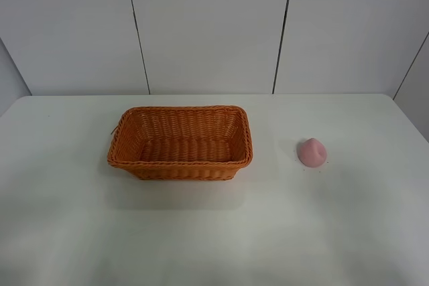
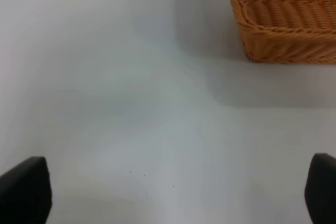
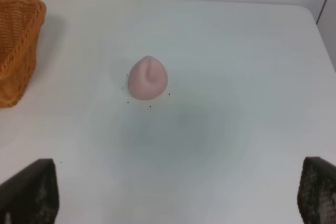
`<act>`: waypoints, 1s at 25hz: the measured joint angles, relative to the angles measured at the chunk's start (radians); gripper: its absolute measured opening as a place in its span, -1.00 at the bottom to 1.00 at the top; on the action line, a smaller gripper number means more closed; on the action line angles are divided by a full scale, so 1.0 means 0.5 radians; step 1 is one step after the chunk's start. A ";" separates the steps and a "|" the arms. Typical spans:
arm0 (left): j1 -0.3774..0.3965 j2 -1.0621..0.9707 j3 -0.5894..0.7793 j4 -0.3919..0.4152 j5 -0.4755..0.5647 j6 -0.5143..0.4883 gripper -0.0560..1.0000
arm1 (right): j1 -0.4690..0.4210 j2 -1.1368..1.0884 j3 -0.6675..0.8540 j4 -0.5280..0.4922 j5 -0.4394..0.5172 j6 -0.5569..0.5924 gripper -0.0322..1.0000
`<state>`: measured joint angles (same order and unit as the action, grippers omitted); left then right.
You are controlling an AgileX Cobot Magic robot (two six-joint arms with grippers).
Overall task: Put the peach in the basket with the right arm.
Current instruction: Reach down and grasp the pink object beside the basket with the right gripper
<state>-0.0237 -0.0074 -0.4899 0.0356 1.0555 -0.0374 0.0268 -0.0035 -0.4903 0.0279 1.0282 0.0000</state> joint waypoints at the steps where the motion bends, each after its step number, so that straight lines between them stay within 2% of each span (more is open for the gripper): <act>1: 0.000 0.000 0.000 0.000 0.000 0.000 0.99 | 0.000 0.000 0.000 0.000 0.000 0.000 0.41; 11: 0.000 0.000 0.000 0.000 0.000 0.000 0.99 | 0.000 0.007 0.000 0.000 0.000 0.000 0.41; 14: 0.000 0.000 0.000 0.000 0.000 0.000 0.99 | 0.000 0.171 -0.017 -0.012 0.004 0.000 0.41; 19: 0.000 0.000 0.000 0.000 0.000 0.000 0.99 | 0.000 0.856 -0.161 -0.015 -0.021 0.011 0.41; 25: 0.000 0.000 0.000 0.000 0.000 0.000 0.99 | 0.000 1.834 -0.450 -0.014 -0.160 0.015 0.41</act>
<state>-0.0237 -0.0074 -0.4899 0.0356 1.0555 -0.0374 0.0268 0.9134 -0.7152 0.0211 0.9480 0.0074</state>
